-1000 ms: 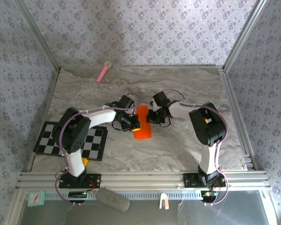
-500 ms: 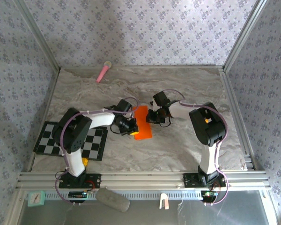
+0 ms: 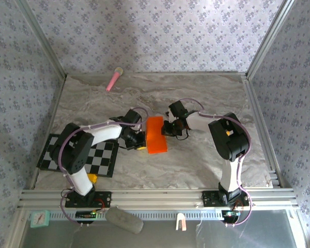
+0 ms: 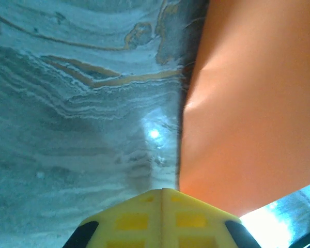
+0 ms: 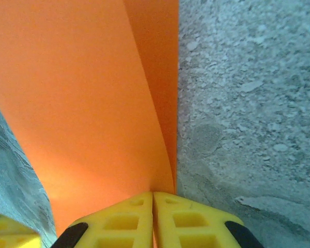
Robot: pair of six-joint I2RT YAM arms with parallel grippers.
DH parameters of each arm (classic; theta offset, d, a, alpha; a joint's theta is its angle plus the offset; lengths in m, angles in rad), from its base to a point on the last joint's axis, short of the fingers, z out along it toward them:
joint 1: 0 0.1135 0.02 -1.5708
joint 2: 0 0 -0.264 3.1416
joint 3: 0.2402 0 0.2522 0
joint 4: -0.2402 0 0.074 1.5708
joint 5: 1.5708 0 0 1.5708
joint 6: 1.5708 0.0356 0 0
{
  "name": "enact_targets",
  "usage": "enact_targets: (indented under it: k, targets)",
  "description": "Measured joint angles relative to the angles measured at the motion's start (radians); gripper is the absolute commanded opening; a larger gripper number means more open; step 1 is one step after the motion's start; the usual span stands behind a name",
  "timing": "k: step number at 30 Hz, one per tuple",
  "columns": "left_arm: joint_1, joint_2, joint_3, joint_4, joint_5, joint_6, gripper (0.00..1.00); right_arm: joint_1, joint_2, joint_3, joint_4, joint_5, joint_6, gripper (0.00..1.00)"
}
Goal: Fold a paper plane with a square sheet of paper (pick it up from the middle)
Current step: First fold in half a square sheet of paper at the center of the table.
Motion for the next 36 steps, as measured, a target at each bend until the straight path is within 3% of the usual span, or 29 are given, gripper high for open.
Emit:
enact_targets:
  k: [6, 20, 28, 36]
  targets:
    - [-0.026, -0.052, 0.000, 0.095, 0.018, -0.061, 0.09, -0.001, 0.000, 0.000, 0.003, -0.006, 0.000, 0.10]
    - [-0.057, 0.048, -0.055, 0.178, 0.062, -0.091, 0.07, -0.002, 0.000, -0.006, 0.014, -0.014, 0.008, 0.10]
    - [-0.062, 0.022, -0.089, 0.182, 0.056, -0.009, 0.06, -0.002, 0.000, -0.011, 0.015, -0.014, 0.008, 0.10]
    - [-0.084, -0.018, -0.099, 0.085, 0.028, 0.058, 0.07, -0.002, 0.000, -0.011, 0.015, -0.014, 0.008, 0.10]
